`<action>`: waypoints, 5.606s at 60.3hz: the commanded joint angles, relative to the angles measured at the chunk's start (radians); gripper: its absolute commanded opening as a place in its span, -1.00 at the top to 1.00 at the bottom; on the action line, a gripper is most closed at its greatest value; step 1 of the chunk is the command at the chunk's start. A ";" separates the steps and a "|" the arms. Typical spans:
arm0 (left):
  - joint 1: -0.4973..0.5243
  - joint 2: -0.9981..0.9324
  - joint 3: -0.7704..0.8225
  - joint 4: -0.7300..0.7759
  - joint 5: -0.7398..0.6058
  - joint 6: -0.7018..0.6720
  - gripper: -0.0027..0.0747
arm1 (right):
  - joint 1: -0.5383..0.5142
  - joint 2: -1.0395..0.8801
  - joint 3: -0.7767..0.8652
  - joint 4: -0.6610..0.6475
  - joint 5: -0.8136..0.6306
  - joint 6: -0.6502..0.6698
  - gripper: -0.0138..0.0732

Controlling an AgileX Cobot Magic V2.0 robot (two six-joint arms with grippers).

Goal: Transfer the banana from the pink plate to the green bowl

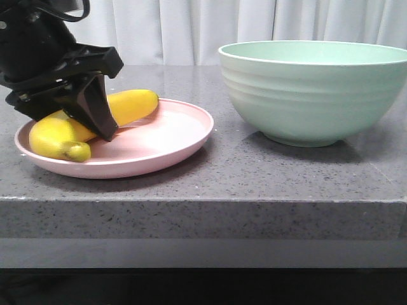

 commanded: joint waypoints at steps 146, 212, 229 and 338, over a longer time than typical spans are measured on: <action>-0.336 -0.141 -0.332 0.005 0.042 0.012 0.44 | 0.448 0.814 -0.524 0.724 -0.072 -0.101 -0.24; -0.336 -0.141 -0.332 0.007 0.051 0.012 -0.50 | 0.216 0.851 -0.756 0.644 -0.091 -0.258 0.39; -0.336 -0.141 -0.332 0.007 0.045 0.012 -0.50 | 0.156 0.986 -0.826 0.468 0.060 -0.414 0.38; 0.185 -0.524 0.058 0.082 -0.388 0.012 0.98 | 0.154 0.387 -0.273 0.371 -0.152 -0.413 0.84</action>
